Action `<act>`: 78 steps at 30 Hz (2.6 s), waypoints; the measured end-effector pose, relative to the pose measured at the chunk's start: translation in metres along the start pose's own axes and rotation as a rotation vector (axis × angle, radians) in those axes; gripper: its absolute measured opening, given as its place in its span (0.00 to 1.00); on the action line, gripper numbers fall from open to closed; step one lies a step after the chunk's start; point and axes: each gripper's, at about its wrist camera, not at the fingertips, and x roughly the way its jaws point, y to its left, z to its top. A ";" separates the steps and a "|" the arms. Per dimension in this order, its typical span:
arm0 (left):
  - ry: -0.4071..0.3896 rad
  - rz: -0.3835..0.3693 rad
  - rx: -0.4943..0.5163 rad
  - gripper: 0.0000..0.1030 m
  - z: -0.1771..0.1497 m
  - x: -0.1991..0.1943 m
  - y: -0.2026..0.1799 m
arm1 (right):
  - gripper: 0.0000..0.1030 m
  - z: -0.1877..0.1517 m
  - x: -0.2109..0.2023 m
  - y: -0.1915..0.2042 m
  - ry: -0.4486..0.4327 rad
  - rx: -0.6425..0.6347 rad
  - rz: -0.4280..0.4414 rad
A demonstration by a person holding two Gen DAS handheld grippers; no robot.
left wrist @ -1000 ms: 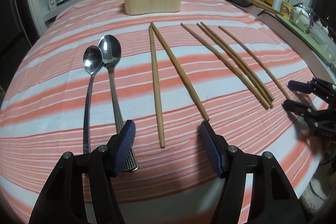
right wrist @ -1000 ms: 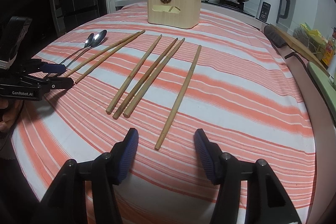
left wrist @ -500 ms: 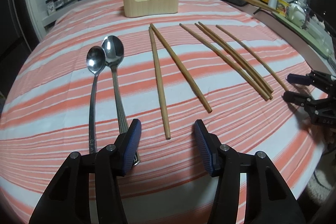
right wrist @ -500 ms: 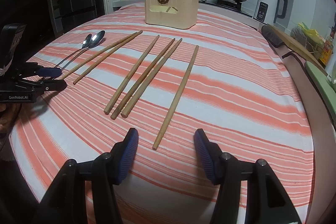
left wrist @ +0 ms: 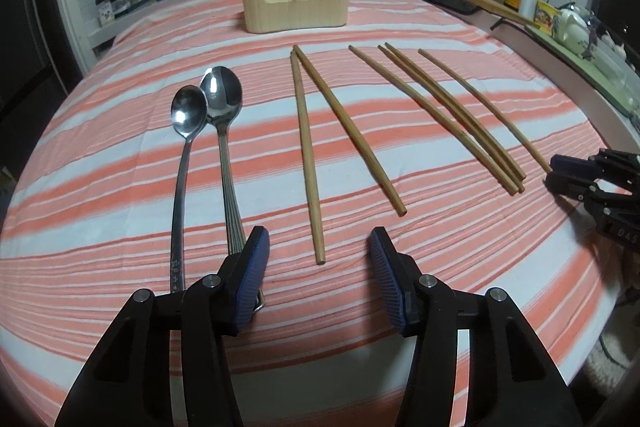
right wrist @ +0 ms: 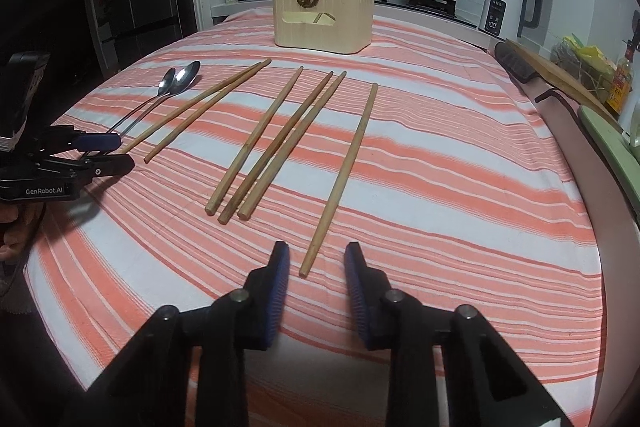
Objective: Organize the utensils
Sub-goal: 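Close the left tool on a chopstick while the right tool grasps another, then lift and carry both held chopsticks over the cream utensil box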
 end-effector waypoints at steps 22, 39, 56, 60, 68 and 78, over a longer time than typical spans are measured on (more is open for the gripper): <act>-0.160 -0.040 -0.055 0.02 0.039 -0.063 0.019 | 0.05 0.042 -0.050 -0.022 -0.121 0.086 -0.087; -0.320 -0.078 -0.025 0.03 0.083 -0.132 0.027 | 0.05 0.097 -0.112 -0.017 -0.282 0.073 -0.084; -0.345 -0.142 -0.052 0.02 0.091 -0.147 0.028 | 0.05 0.117 -0.142 -0.019 -0.351 0.088 -0.055; -0.357 -0.144 -0.050 0.02 0.093 -0.152 0.029 | 0.05 0.119 -0.146 -0.019 -0.362 0.083 -0.052; -0.358 -0.154 -0.050 0.02 0.102 -0.154 0.031 | 0.05 0.129 -0.154 -0.017 -0.384 0.066 -0.037; -0.315 -0.196 -0.090 0.02 0.125 -0.144 0.037 | 0.05 0.159 -0.148 -0.010 -0.384 0.028 0.017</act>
